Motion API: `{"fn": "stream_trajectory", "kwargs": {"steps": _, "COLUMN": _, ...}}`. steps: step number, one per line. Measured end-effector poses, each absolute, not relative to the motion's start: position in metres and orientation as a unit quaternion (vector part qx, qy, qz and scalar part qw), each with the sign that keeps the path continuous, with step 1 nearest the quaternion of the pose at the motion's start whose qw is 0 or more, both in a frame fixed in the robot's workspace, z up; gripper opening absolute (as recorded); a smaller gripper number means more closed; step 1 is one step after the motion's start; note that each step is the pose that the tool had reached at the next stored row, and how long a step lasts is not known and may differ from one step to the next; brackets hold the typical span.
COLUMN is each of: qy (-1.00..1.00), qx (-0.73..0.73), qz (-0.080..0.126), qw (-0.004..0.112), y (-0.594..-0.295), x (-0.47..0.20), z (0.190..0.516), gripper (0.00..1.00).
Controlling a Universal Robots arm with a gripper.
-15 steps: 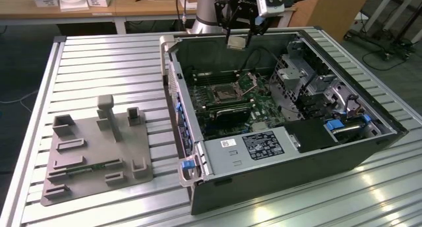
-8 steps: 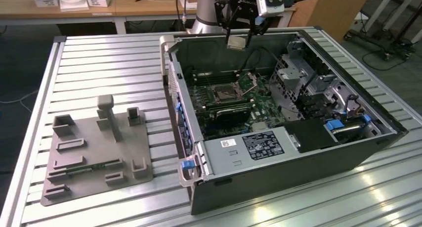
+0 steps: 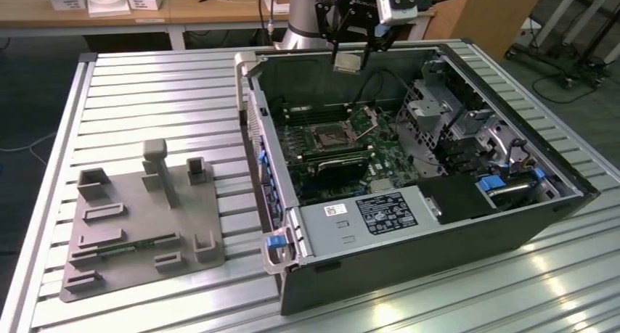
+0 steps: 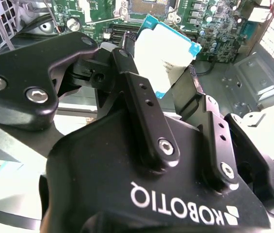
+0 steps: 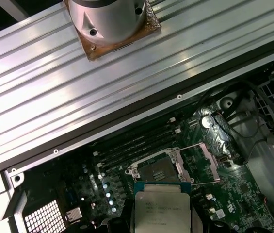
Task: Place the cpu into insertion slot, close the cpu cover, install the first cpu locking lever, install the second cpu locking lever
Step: 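Place the cpu into insertion slot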
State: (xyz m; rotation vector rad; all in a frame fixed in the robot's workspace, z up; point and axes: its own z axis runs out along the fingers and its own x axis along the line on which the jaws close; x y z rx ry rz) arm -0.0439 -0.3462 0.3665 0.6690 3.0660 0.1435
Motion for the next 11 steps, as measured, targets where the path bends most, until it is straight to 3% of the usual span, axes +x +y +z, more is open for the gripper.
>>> {"fn": "stream_trajectory", "kwargs": {"steps": 11, "qy": 0.972, "qx": 0.229, "qz": 0.046, "qw": 0.001, "y": -0.3462, "x": -0.0439, "z": 0.3664, "gripper": 0.54}}
